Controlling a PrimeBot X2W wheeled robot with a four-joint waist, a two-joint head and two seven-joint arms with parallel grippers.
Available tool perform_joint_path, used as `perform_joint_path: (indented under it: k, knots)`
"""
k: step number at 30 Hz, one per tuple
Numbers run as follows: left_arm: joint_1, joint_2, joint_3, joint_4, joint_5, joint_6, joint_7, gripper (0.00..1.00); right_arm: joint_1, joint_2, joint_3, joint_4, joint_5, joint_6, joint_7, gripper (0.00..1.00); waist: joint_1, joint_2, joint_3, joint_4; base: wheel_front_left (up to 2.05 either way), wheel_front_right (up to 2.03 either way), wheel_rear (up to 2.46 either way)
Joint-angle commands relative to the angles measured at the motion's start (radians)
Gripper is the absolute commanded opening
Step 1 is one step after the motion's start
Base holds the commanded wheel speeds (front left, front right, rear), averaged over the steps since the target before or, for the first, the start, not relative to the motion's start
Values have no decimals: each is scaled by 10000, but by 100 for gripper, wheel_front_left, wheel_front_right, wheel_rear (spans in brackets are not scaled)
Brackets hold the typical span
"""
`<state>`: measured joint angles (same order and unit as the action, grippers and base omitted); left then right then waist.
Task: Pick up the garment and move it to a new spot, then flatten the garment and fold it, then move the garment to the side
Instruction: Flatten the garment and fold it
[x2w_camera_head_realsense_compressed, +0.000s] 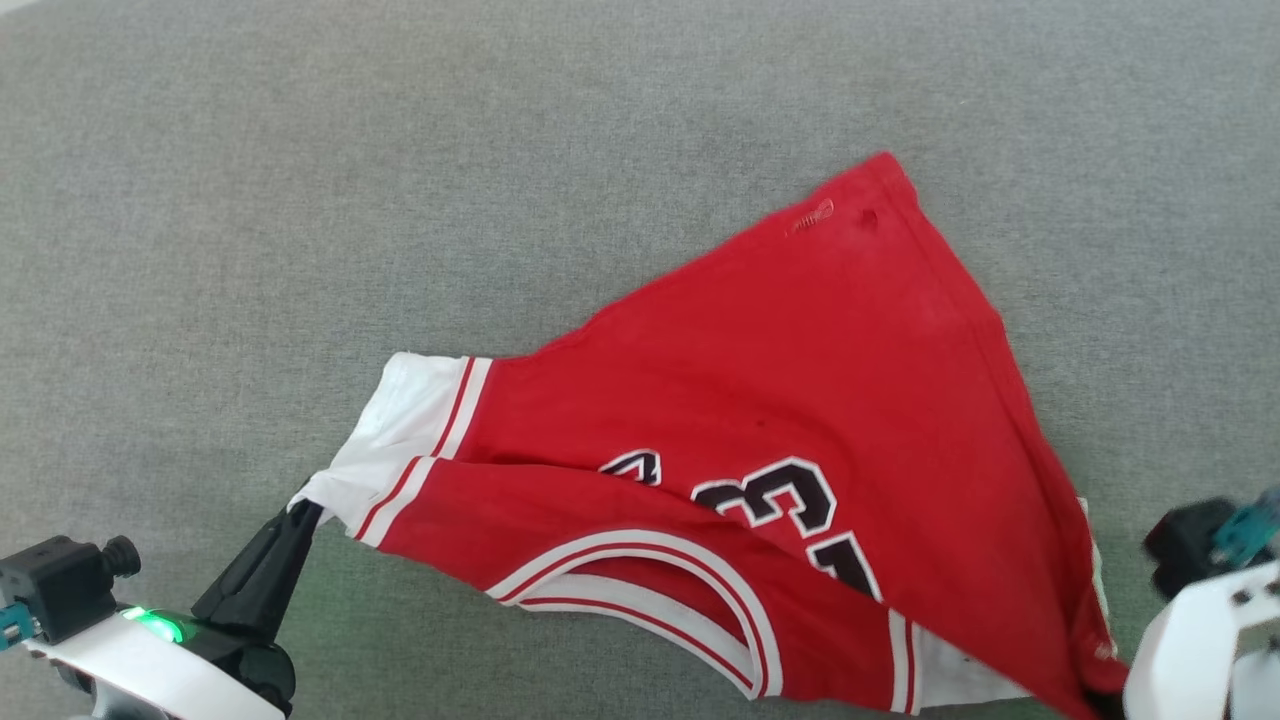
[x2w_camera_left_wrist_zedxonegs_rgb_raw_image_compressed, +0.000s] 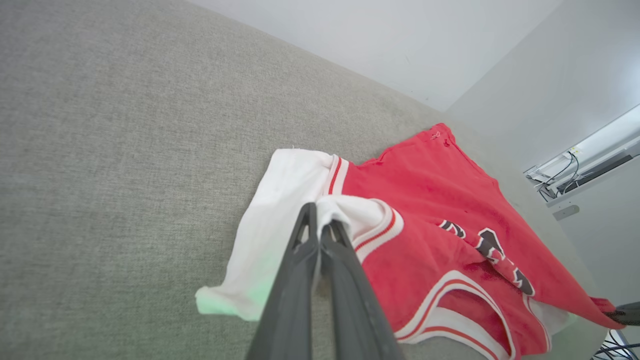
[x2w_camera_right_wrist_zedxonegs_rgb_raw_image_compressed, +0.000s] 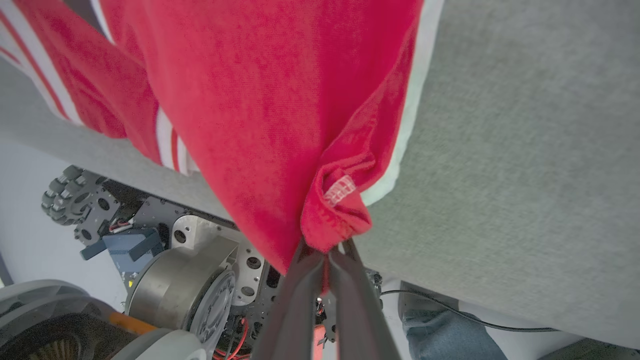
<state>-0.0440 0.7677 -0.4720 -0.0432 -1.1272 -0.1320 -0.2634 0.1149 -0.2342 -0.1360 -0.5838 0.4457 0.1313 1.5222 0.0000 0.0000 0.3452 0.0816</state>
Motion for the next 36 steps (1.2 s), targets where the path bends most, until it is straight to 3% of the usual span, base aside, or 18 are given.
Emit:
perform_joint_path:
  k: [1,8,9,10,11,17,22,30,33,36]
  knots:
    - [74,21,56,5,-24,27,-18,0,138,55,79,-100,40,-7,-16,0,0,0,-30,-29,0,0,0]
    - [95,-39,-94,-10,-5,27,-16,0,950,523,780,-117,82,-7,-737,0,0,0,-174,-4,0,0,0]
    - [116,-50,-111,-12,3,27,-16,0,886,562,744,-120,119,-7,-925,36,0,0,-189,-6,0,0,0]
    - [140,-58,-118,-8,12,27,-18,0,816,567,684,-131,154,-7,-1072,91,0,0,-204,-7,0,0,0]
    - [161,-61,-130,-2,17,27,-18,0,750,463,669,-199,224,-7,-1193,100,0,0,-217,-7,0,0,0]
    - [-14,-136,-202,-53,3,27,-16,0,-89,53,-432,-1113,592,-7,-1323,100,0,0,-140,139,0,0,0]
    - [-270,-317,-253,-181,20,27,-16,0,-2353,-329,-1119,-1213,451,-7,-1547,100,0,0,201,318,0,0,0]
    - [-1098,-625,-594,-233,-112,27,-16,0,-6257,-606,1014,1847,-1161,-5,-3063,100,0,0,1085,849,0,0,0]
    - [-1553,-743,-847,-215,-186,27,-16,0,-7432,-494,1643,3632,-1827,-5,-3407,100,0,0,1518,1168,0,0,0]
    - [-1834,-869,-1015,-201,-253,27,-16,0,-7914,-712,1823,4657,-2245,-5,-3445,100,0,0,1745,1393,0,0,0]
